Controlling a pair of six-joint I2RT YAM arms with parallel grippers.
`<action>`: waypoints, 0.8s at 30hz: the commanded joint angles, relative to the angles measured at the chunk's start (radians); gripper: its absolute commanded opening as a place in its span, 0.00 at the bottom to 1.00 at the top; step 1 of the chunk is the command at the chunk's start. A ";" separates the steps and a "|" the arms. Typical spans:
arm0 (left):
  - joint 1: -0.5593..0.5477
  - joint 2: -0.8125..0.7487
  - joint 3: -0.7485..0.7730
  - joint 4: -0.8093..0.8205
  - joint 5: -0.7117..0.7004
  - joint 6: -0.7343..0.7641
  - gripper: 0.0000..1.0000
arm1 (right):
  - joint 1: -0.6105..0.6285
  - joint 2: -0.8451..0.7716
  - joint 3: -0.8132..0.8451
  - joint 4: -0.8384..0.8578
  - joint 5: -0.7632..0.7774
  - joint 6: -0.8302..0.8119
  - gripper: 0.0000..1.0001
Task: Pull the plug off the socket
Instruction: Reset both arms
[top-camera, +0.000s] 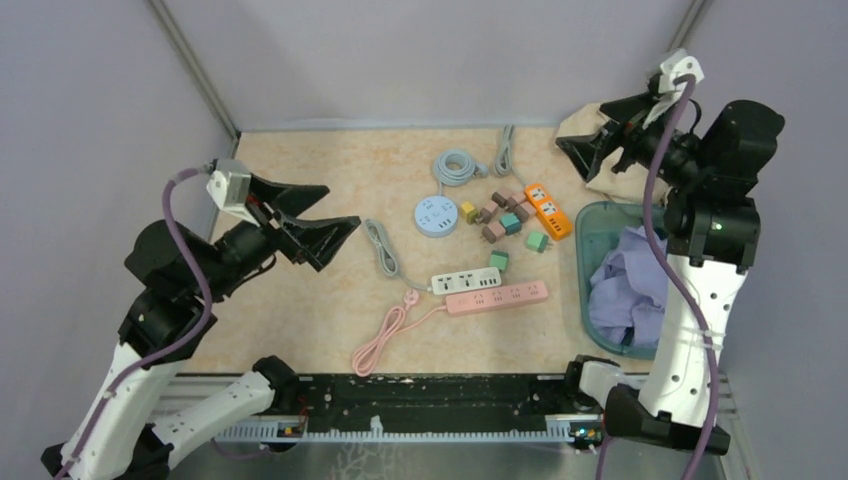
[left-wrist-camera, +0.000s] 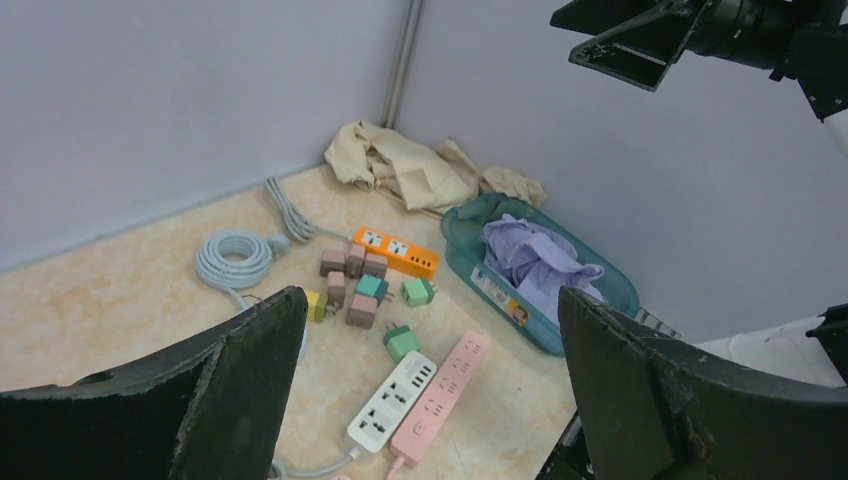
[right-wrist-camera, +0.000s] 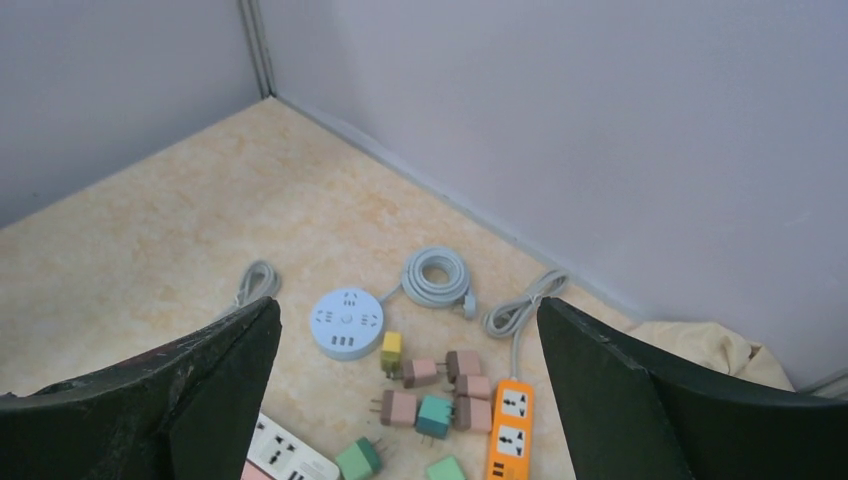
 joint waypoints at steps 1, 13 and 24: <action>0.005 0.031 0.133 -0.057 0.019 0.056 1.00 | -0.008 0.012 0.182 -0.063 -0.033 0.144 0.99; 0.005 0.052 0.282 -0.060 0.039 0.073 1.00 | -0.008 0.036 0.459 -0.086 0.058 0.405 0.99; 0.003 0.059 0.327 -0.010 0.087 0.045 1.00 | -0.009 0.013 0.538 -0.135 0.107 0.363 0.99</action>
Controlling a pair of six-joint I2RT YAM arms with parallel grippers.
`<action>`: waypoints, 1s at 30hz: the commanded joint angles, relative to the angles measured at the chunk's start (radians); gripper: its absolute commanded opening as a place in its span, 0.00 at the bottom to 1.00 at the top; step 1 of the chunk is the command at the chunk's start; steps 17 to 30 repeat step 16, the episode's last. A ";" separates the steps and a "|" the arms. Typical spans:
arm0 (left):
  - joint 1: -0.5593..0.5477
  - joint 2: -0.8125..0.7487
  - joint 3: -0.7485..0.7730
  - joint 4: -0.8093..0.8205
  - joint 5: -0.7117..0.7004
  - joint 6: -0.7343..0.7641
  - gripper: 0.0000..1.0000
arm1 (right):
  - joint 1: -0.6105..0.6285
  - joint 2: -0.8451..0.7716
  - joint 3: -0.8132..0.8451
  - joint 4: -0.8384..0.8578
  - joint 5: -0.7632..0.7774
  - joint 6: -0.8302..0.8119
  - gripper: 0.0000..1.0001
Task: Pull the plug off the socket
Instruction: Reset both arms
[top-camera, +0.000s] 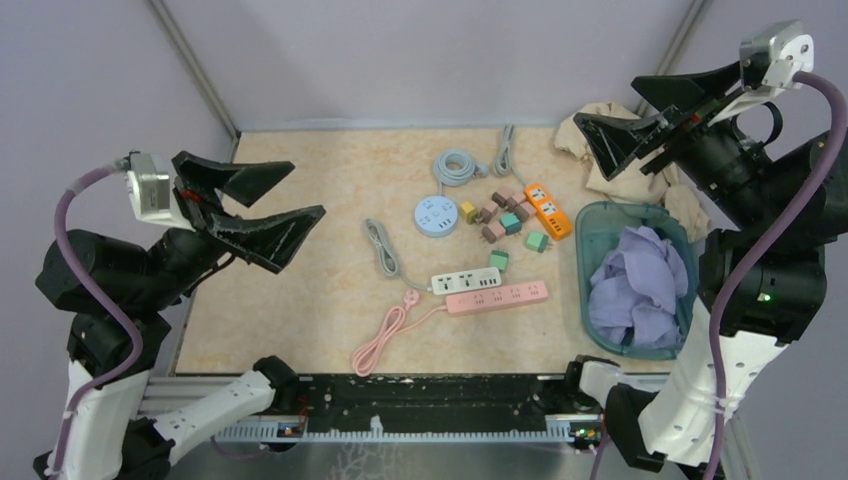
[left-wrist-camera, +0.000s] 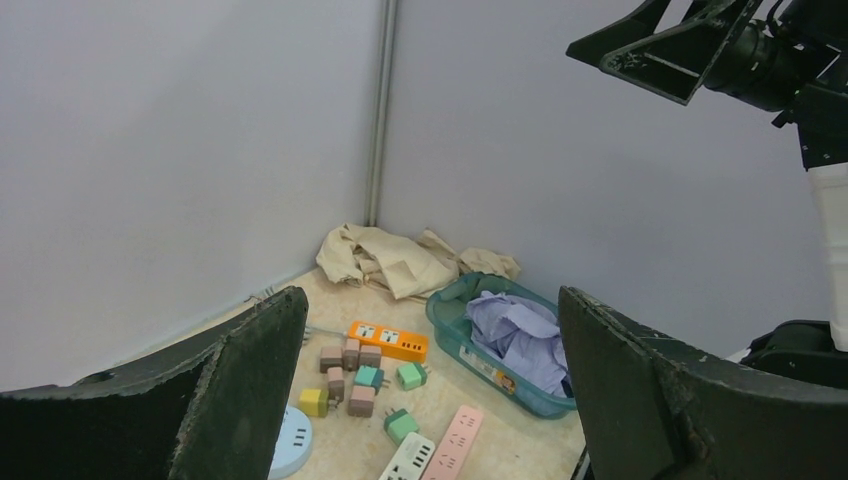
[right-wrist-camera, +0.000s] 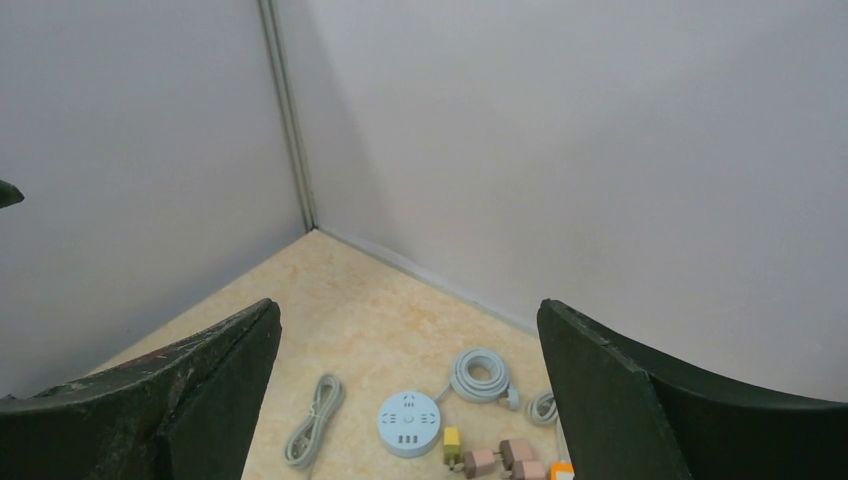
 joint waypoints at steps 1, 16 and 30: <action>0.003 0.006 0.027 0.039 0.044 -0.017 1.00 | -0.007 -0.011 0.037 -0.023 0.052 -0.003 0.99; 0.003 -0.013 0.013 0.028 0.031 -0.018 1.00 | -0.008 -0.031 -0.002 -0.025 0.068 -0.039 0.99; 0.003 -0.013 0.013 0.028 0.031 -0.018 1.00 | -0.008 -0.031 -0.002 -0.025 0.068 -0.039 0.99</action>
